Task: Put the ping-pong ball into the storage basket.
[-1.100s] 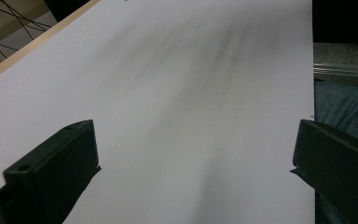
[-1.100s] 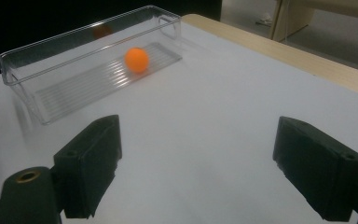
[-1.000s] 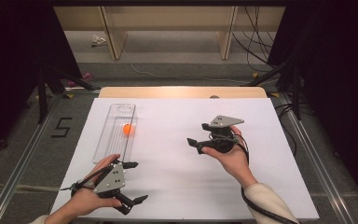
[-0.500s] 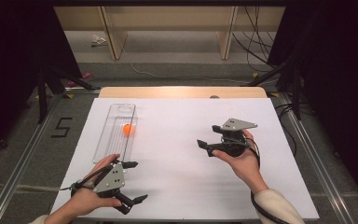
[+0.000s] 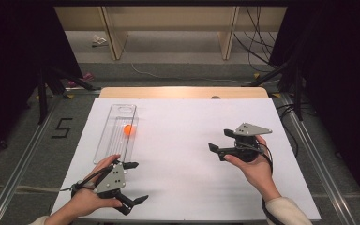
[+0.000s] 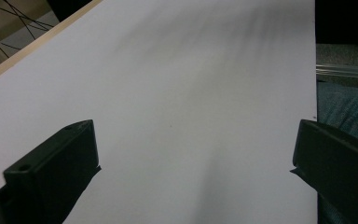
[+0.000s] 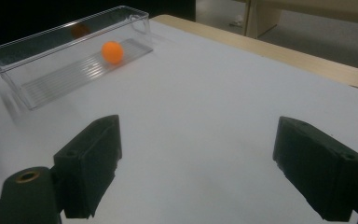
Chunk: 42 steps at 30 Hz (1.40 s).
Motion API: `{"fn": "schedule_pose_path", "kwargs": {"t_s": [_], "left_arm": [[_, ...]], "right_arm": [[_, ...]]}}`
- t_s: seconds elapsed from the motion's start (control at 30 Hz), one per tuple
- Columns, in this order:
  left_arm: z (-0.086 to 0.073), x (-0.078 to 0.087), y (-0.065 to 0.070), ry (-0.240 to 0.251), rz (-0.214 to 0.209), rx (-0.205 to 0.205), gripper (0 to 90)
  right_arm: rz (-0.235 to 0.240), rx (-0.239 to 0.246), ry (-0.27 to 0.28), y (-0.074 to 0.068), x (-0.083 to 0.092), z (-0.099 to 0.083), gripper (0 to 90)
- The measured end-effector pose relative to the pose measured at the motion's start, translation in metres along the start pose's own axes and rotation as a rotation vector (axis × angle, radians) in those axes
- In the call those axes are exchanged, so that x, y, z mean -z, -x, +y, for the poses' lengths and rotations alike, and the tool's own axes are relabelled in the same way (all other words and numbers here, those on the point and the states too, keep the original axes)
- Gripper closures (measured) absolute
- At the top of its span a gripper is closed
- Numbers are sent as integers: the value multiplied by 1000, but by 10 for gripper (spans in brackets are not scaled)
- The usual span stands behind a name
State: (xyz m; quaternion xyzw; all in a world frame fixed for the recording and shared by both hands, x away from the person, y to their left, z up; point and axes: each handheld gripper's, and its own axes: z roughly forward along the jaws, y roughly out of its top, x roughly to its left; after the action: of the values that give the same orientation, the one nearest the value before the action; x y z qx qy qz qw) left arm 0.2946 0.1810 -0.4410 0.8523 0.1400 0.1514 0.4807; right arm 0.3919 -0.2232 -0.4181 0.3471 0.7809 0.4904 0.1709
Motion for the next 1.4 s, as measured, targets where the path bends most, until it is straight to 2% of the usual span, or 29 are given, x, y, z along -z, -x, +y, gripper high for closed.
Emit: {"fn": "schedule_pose_path", "kwargs": {"t_s": [1.0,1.4], "left_arm": [[-1,0,-1,-2,5,0,0],[0,0,-1,-1,5,0,0]], "right_arm": [[-42,-33,-1,7,34,-20,163],[-43,-36,-6,6,38,-25,163]]}}
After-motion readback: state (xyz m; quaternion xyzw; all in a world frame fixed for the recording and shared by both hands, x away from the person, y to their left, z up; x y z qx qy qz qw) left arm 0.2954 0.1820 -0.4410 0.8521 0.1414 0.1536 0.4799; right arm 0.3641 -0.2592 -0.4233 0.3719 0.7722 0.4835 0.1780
